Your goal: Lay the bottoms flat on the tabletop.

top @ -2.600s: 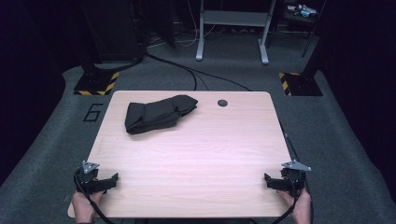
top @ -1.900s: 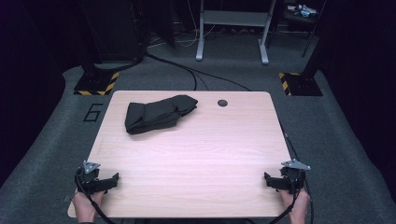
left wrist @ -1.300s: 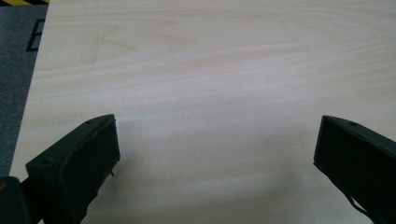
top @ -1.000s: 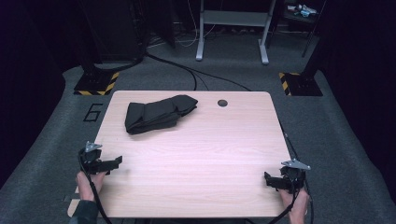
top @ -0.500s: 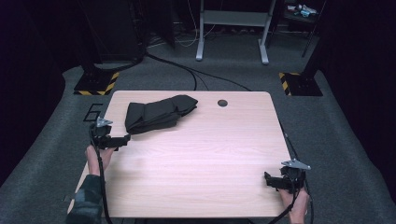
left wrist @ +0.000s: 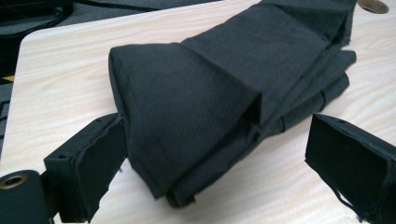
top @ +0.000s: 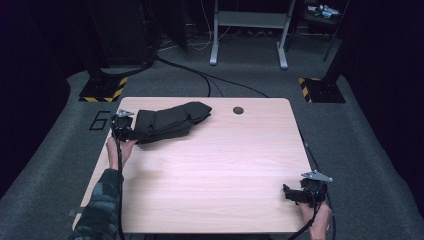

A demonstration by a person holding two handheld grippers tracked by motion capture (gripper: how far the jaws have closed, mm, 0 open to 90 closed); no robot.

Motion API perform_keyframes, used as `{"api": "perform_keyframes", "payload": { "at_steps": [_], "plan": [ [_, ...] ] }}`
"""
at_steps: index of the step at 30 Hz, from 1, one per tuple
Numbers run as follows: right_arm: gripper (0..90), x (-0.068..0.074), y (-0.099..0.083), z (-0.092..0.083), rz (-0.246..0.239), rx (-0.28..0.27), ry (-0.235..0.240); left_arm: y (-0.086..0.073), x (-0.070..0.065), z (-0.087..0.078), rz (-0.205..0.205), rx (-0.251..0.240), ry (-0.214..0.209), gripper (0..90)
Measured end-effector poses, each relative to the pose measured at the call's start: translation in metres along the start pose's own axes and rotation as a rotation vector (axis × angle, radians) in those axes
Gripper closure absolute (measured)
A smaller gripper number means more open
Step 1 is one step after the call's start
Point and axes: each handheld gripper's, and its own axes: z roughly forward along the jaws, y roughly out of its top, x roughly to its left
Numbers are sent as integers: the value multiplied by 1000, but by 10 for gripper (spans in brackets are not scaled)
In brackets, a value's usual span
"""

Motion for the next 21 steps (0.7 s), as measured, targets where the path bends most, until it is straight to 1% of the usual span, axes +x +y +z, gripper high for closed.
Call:
{"api": "perform_keyframes", "payload": {
  "at_steps": [1, 2, 3, 5, 6, 7, 8, 9, 10, 11, 12, 13, 15, 16, 17, 18, 19, 20, 21],
  "plan": [
    [1, 0, 0, 0, -1, 1, 0, 3, 0, 3, -5, -2, -1, 52],
    [1, 0, 0, 0, 0, 0, 0, 5, -1, 5, 0, -4, 7, 59],
    [1, 0, 0, 0, -1, 1, 0, 8, -1, 9, 15, 8, 22, 71],
    [1, 0, 0, 0, 0, 0, 0, 12, 0, 14, 4, 14, 13, 59],
    [1, 0, 0, 0, -1, 1, 0, 14, 1, 17, 9, 14, 23, 58],
    [1, 0, 0, 0, -1, 1, 0, 15, 0, 19, 16, 7, 43, 66],
    [1, 0, 0, 0, -2, 1, 0, 16, 1, 25, 23, 21, 57, 77],
    [1, 0, 0, 0, -2, 1, 0, 16, 1, 25, 23, 21, 57, 70],
    [1, 0, 0, 0, -2, 0, 1, 18, 5, 32, 12, 66, 41, 62],
    [1, 0, 0, 0, -2, 0, 1, 18, 5, 32, 12, 66, 41, 65],
    [1, 0, 0, 0, -2, 1, 1, 17, 7, 35, 1, 83, 39, 65],
    [1, 0, 0, 0, -2, 1, 1, 17, 9, 39, -6, 88, 40, 68],
    [1, 0, 0, 0, -1, 0, 0, 14, 11, 46, -6, 111, 44, 74],
    [1, 0, 0, 0, -2, 1, 0, 12, 11, 50, -8, 117, 36, 93],
    [1, 0, 0, 0, -2, 1, 0, 11, 12, 53, -11, 136, 32, 93],
    [1, 0, 0, 0, -2, 0, 1, 9, 13, 57, -10, 133, 20, 100],
    [1, 0, 0, 0, -1, 0, 0, 8, 14, 59, -23, 136, 11, 129],
    [1, 0, 0, 0, -2, 1, 0, 6, 15, 63, -27, 137, 12, 148],
    [1, 0, 0, 0, -2, 1, 0, 6, 15, 63, -27, 137, 12, 159]
  ]
}}
